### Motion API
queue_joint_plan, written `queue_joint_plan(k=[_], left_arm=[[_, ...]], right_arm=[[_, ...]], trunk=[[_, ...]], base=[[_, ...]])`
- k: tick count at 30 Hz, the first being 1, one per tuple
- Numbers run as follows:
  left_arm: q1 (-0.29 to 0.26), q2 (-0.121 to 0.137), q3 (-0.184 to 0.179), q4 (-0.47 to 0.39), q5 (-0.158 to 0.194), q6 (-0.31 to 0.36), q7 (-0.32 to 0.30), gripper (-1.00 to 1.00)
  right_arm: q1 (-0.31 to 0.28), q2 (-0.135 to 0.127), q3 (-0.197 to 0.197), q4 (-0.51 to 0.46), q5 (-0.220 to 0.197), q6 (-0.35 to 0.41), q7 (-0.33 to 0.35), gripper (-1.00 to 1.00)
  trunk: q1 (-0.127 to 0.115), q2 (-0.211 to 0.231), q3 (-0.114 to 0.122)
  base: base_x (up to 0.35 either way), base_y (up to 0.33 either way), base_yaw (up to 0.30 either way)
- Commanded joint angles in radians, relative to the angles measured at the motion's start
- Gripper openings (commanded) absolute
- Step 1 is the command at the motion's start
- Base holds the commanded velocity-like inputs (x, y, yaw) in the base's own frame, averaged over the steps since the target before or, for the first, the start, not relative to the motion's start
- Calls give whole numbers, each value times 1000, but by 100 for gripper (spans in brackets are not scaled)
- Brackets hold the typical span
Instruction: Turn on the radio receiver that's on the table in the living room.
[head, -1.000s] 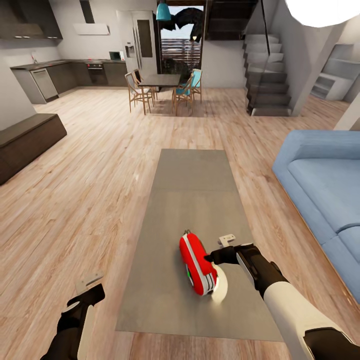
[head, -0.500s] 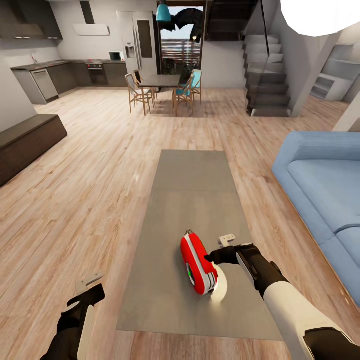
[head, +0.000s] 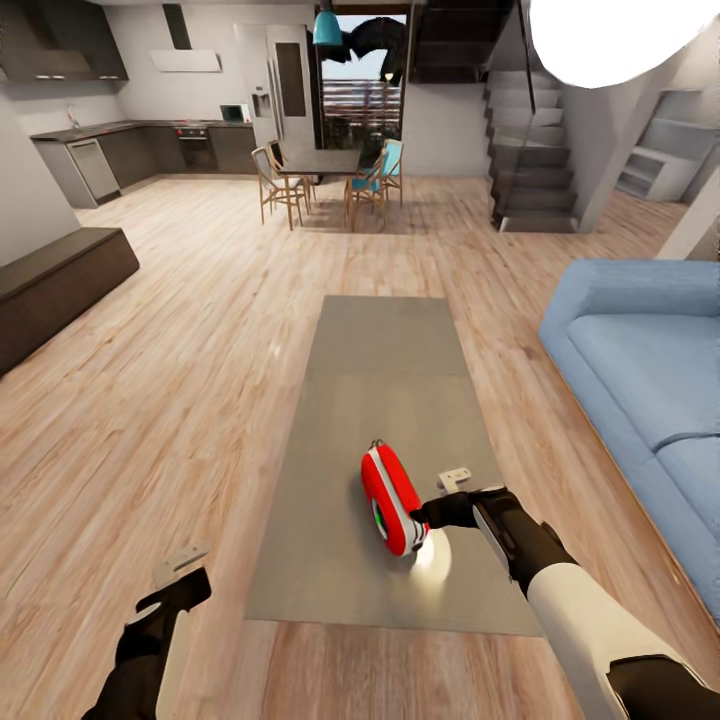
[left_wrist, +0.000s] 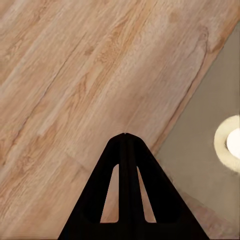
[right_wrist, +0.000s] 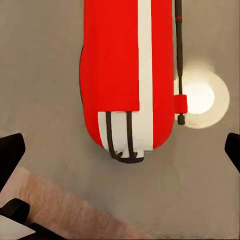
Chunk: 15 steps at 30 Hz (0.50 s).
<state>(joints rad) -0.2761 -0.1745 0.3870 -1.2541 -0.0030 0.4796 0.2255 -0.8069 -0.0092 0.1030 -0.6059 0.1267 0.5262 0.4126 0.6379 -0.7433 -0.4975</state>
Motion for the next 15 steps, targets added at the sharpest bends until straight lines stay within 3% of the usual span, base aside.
queue_joint_plan(k=[1, 6, 10, 15], left_arm=[[0, 0, -3, 0, 0, 0, 0, -100], [0, 2, -15, 24, 0, -1, -1, -100], [0, 13, -16, 34, 3, -1, -5, -100], [0, 17, -15, 62, 0, 0, -9, -100]], right_arm=[[0, 0, -1, 0, 0, 0, -1, 100], [0, -1, -2, 1, -2, 1, -45, 100], [0, -1, -2, 1, -5, 0, -112, 100], [0, 0, -2, 38, -5, 0, -130, 100]], trunk=[[-4, 7, 3], [-23, 42, 19], [-27, 49, 22], [-27, 49, 22]], base=[[-336, 0, 0], [-291, 0, 0], [-67, 0, 0], [-8, 0, 0]])
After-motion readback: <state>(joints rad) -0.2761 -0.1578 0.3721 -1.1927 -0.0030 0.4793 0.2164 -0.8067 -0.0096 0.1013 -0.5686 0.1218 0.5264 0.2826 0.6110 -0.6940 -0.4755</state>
